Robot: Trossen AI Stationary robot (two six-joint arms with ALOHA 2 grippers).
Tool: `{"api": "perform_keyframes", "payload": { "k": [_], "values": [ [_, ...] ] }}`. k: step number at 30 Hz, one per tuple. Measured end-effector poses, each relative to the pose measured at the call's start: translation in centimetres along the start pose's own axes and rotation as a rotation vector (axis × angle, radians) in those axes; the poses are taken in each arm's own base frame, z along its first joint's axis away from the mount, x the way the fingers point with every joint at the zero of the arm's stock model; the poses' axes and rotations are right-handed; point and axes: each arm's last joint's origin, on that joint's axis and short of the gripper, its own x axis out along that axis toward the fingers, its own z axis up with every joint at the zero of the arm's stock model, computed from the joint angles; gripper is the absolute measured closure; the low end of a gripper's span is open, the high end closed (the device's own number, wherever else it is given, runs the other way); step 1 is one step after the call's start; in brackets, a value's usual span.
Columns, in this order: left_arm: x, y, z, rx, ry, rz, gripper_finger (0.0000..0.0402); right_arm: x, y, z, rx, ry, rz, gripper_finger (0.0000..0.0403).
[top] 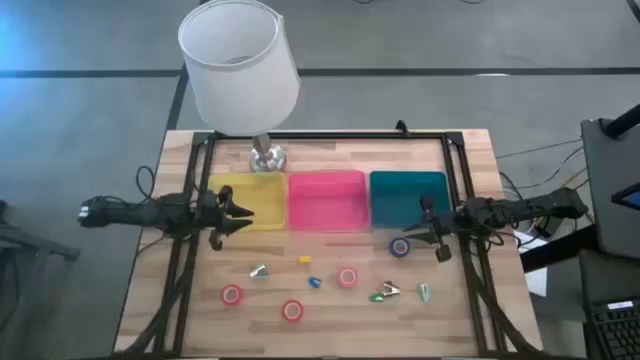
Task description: Pick and place Stapler, Stapler remover, tape
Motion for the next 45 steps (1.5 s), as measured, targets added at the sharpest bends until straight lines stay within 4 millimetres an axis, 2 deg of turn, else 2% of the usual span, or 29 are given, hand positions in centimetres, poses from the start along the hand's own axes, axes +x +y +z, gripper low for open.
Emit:
{"api": "perform_keyframes", "payload": {
  "k": [17,22,25,36,45],
  "values": [
    [0.00,0.00,0.00,0.000,0.000,0.000,0.0273,0.00,0.00,0.00,0.001,0.000,0.000,0.0335],
    [0.00,0.00,0.01,0.000,-0.001,0.000,0.0273,0.00,-0.01,-0.02,-0.267,0.001,-0.002,0.0335],
    [0.00,0.00,0.01,0.000,-0.001,0.000,0.0273,0.00,-0.01,-0.01,-0.344,0.001,-0.002,0.0335],
    [0.00,0.00,0.01,0.000,0.000,0.000,0.0273,0.00,0.00,-0.01,-0.259,0.000,-0.001,0.0335],
    [0.00,0.00,0.01,0.000,0.000,0.000,0.0273,0.00,0.00,-0.01,-0.336,0.000,-0.001,0.0335]
  ]
}}
